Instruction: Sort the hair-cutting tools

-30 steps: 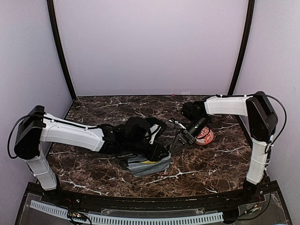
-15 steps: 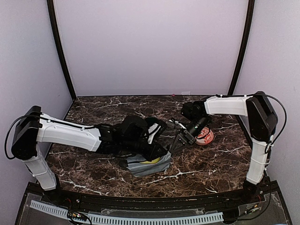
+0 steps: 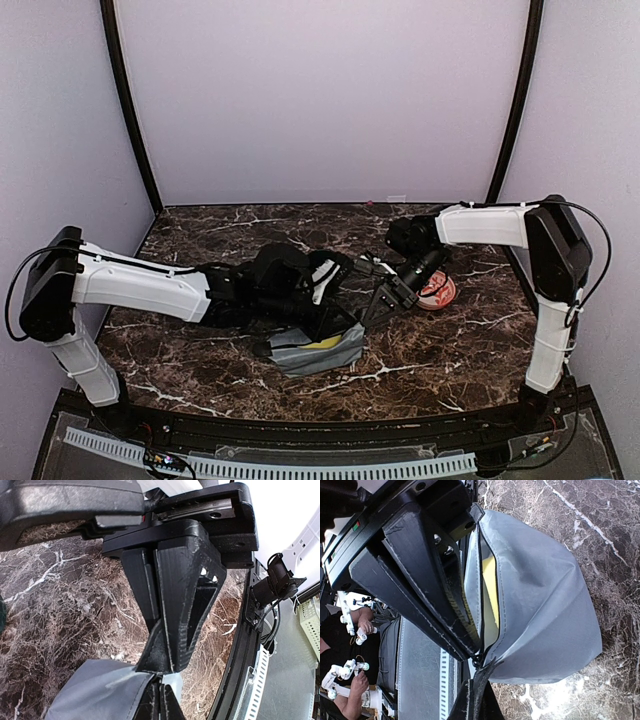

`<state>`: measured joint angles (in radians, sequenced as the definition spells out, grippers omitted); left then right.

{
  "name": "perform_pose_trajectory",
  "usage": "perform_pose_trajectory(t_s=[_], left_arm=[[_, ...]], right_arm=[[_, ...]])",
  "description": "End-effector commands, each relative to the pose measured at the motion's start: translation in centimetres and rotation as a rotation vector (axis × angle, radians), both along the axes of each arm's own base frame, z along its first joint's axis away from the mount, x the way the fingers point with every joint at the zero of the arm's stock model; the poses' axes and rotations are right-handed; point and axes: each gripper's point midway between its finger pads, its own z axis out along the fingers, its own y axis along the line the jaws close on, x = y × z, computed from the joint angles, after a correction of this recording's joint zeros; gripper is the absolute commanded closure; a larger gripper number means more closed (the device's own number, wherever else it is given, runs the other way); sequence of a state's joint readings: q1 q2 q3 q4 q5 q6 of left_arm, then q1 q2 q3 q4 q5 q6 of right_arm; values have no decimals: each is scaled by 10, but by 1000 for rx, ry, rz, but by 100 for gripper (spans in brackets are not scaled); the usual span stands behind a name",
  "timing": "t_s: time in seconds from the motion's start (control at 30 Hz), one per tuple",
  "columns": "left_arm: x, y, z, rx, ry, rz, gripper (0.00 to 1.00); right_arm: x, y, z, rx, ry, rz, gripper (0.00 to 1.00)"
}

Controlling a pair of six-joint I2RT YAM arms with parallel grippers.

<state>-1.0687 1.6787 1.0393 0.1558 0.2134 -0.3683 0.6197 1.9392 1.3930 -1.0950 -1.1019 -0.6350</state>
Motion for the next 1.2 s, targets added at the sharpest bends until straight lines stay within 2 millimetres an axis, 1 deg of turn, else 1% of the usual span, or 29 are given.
perform_pose_trajectory(t_s=[0.0, 0.13, 0.23, 0.37, 0.47, 0.7, 0.87, 1.03, 1.17], left_arm=[[4, 6, 18, -31, -47, 6, 100], [5, 13, 15, -7, -58, 21, 100], [3, 18, 21, -12, -67, 21, 100], [-2, 26, 21, 4, -65, 18, 100], [-4, 34, 15, 36, -57, 21, 100], [-14, 55, -12, 118, -14, 34, 100], [-18, 61, -21, 145, 11, 37, 100], [-22, 73, -24, 176, 25, 49, 100], [-25, 87, -27, 221, 33, 65, 100]], right_arm=[[-2, 4, 3, 17, 5, 14, 100], [-2, 4, 3, 15, -2, 16, 100], [-2, 3, 2, 11, -1, 16, 100], [-1, 3, 2, 10, -1, 16, 100], [0, 4, 2, 6, -13, 17, 100], [15, -1, -14, -70, -60, -32, 100], [18, -2, -18, -91, -73, -41, 100], [31, -10, -24, -122, -90, -89, 100], [53, -22, -26, -135, -94, -164, 100]])
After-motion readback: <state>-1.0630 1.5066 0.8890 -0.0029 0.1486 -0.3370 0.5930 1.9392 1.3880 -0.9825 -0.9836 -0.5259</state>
